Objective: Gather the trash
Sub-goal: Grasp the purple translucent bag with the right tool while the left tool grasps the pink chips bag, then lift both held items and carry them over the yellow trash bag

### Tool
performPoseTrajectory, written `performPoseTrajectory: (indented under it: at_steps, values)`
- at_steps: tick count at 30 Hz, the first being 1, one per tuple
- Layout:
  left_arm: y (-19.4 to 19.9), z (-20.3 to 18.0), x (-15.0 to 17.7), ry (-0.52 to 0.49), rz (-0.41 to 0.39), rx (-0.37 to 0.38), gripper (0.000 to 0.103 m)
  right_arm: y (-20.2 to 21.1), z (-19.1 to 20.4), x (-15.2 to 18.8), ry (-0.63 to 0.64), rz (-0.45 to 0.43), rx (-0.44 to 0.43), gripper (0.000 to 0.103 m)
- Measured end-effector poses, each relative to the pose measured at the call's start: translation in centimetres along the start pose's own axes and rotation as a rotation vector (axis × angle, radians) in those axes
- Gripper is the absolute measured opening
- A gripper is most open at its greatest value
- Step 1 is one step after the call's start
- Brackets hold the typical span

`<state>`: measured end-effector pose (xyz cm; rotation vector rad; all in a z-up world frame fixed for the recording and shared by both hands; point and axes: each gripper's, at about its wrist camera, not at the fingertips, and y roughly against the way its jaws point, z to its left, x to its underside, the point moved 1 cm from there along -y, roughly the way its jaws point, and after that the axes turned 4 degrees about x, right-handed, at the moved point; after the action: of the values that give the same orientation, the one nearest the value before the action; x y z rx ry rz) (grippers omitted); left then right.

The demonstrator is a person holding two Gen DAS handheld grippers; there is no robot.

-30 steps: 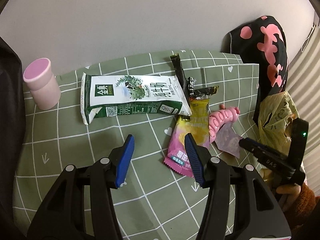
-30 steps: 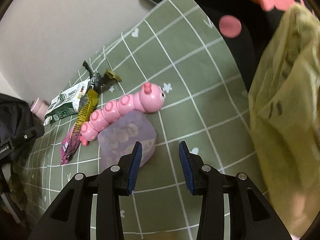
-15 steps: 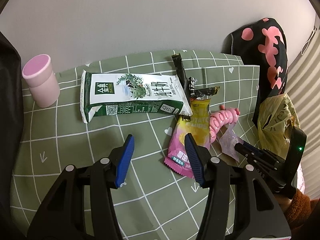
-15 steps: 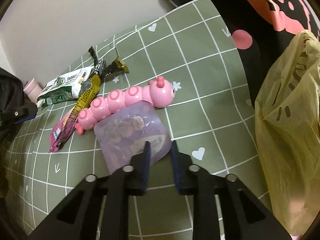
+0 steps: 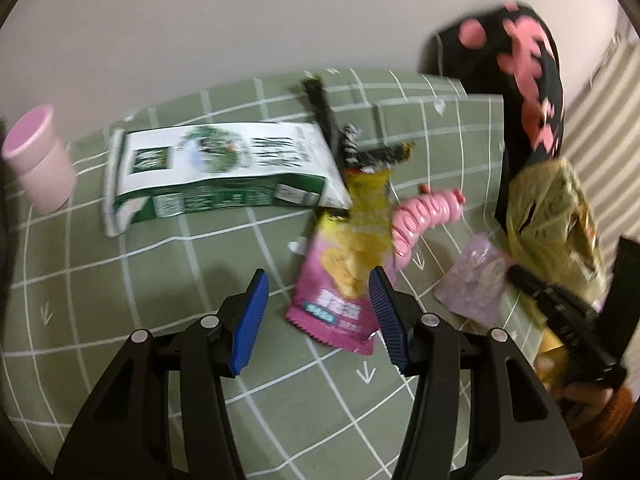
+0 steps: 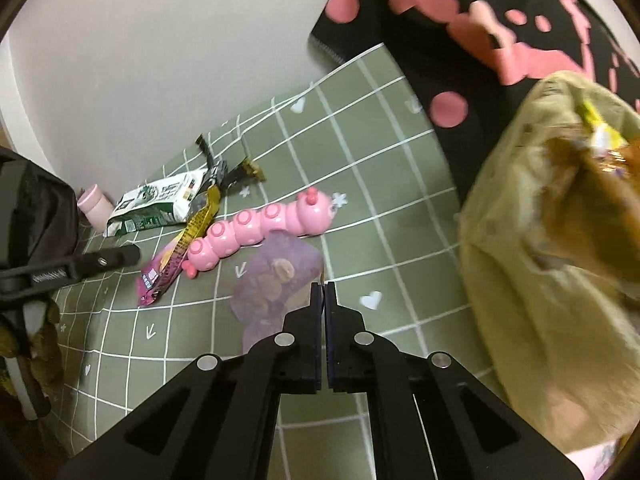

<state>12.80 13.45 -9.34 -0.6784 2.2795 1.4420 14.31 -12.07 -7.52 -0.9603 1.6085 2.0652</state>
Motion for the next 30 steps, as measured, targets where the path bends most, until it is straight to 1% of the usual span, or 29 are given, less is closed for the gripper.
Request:
performPoseTrajectory:
  at_steps: [2, 4, 6, 8, 10, 11, 12, 14, 15, 16, 17, 20, 30]
  values:
    - [-0.9, -0.8, -0.2, -0.042, 0.008, -0.031, 0.05, 1.1, -0.9, 0.3, -0.011, -0.015, 0.025, 0.003]
    - [-1.7, -1.0, -0.2, -0.055, 0.019, -0.081, 0.05, 1.5, -1.3, 0.3, -0.026, -0.019, 0.043, 0.004]
    - [-2.1, -0.6, -0.1, -0.034, 0.033, -0.118, 0.05, 2.1, -2.0, 0.5, -0.04, -0.023, 0.06, 0.003]
    - [-2.2, -0.1, 0.2, 0.002, 0.024, -0.115, 0.049, 2.4, -2.5, 0.8, -0.053, -0.025, 0.073, 0.003]
    - [-2.2, -0.1, 0.3, 0.016, 0.016, -0.126, 0.046, 2.8, -3.2, 1.1, -0.08, -0.022, 0.08, 0.003]
    - [-2.3, -0.2, 0.3, 0.017, 0.019, -0.131, 0.04, 2.9, -3.6, 1.2, -0.09, -0.02, 0.081, 0.003]
    - [-2.5, -0.4, 0.3, 0.011, 0.033, -0.119, 0.03, 2.9, -3.7, 1.2, -0.095, -0.02, 0.083, 0.003]
    - [-2.7, -0.7, 0.3, 0.005, 0.06, -0.096, 0.019, 3.1, -3.6, 1.1, -0.091, -0.023, 0.081, 0.004]
    - [-2.7, -0.9, 0.4, 0.007, 0.069, -0.08, 0.014, 3.1, -3.6, 1.0, -0.088, -0.025, 0.077, 0.004]
    - [-2.6, -1.1, 0.4, 0.007, 0.074, -0.063, 0.013, 3.2, -3.4, 0.8, -0.081, -0.029, 0.072, 0.003]
    - [-2.5, -1.3, 0.5, 0.001, 0.073, -0.057, 0.01, 3.3, -3.1, 0.7, -0.073, -0.032, 0.068, 0.003]
    - [-1.2, -2.0, 0.2, -0.02, 0.043, -0.059, 0.008, 3.7, -2.4, 0.2, -0.053, -0.049, 0.051, 0.003]
    - [5.3, -3.8, -3.8, -0.051, -0.147, -0.037, 0.007, 5.9, -1.8, -3.2, -0.035, -0.131, 0.019, 0.003]
